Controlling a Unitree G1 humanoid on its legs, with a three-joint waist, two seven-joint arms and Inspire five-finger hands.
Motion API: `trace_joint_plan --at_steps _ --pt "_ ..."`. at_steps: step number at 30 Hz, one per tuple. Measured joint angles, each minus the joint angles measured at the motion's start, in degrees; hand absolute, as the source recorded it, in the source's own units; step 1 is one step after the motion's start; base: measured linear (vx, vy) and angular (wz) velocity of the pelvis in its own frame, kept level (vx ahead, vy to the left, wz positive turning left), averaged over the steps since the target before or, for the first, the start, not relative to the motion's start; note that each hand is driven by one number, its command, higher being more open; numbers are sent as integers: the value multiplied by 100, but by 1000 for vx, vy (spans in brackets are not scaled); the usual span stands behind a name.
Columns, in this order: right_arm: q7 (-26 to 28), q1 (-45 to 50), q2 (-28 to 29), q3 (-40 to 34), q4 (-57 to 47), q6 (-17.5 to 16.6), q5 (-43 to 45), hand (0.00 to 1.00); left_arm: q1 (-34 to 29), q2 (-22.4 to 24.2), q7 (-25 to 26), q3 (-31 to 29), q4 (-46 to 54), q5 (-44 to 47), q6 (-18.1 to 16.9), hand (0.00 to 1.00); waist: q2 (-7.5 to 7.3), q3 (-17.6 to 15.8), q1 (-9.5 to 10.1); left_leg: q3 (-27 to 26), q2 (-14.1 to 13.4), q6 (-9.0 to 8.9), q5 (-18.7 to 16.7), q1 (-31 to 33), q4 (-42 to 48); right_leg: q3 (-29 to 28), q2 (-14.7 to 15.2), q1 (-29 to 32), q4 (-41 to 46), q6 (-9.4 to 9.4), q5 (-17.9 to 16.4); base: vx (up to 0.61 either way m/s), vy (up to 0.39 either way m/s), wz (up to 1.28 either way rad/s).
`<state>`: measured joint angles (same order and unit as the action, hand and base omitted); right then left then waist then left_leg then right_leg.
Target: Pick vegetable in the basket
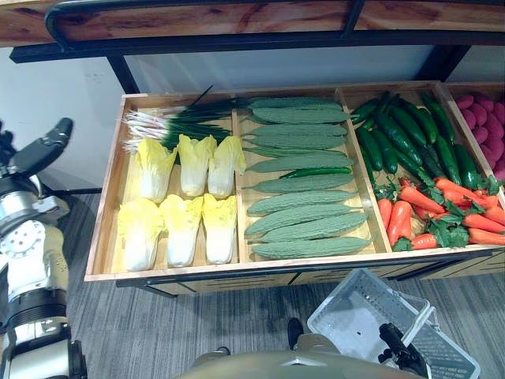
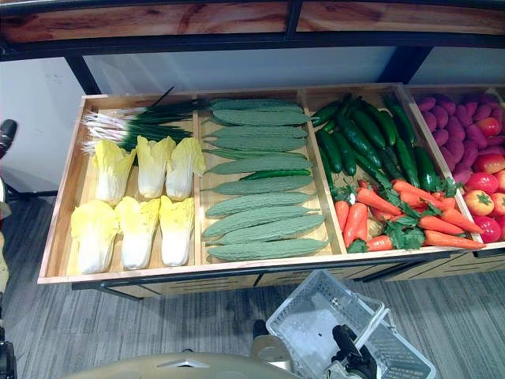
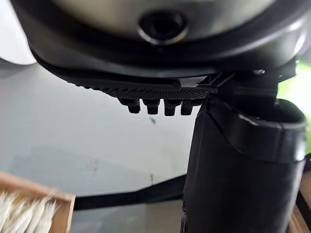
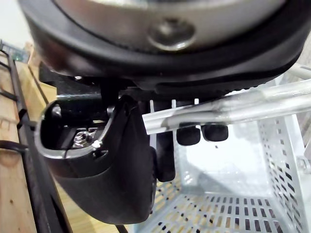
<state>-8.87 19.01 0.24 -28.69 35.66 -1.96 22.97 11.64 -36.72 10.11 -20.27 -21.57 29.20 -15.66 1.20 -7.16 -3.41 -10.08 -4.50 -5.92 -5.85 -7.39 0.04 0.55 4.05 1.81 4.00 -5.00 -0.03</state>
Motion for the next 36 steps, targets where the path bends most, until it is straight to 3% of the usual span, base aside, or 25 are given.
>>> trace_joint_plan --at_steps 3,11,18,26,36 --pt "8 14 -1 -4 -48 1 -28 0 -81 201 -67 248 317 -6 174 100 -2 0 2 -18 -10 1 -55 11 81 -39 -11 -4 12 7 -4 -7 -1 -5" --pt "6 3 9 -70 -39 41 -71 0 -901 1654 184 365 1609 -76 222 100 -1 -1 0 -5 -4 27 -108 17 139 -62 -10 -6 95 64 -48 -3 1 0" --pt "-9 -12 20 -133 -15 52 -224 0 -1596 2460 466 351 1818 -331 454 100 -1 -1 7 19 -6 29 -116 38 159 -54 -12 -5 95 66 -51 0 0 0" --pt "-26 -33 20 -130 20 53 -229 0 -1904 2775 716 164 2092 -734 475 100 -14 -8 4 24 -5 34 -137 56 185 -55 -11 -3 87 66 -50 0 0 0" --pt "-52 -72 20 -64 61 54 -229 0 -1918 2806 735 89 2115 -728 482 100 -91 -54 -7 37 -7 33 -140 80 198 -48 -10 5 81 66 -50 0 0 0"
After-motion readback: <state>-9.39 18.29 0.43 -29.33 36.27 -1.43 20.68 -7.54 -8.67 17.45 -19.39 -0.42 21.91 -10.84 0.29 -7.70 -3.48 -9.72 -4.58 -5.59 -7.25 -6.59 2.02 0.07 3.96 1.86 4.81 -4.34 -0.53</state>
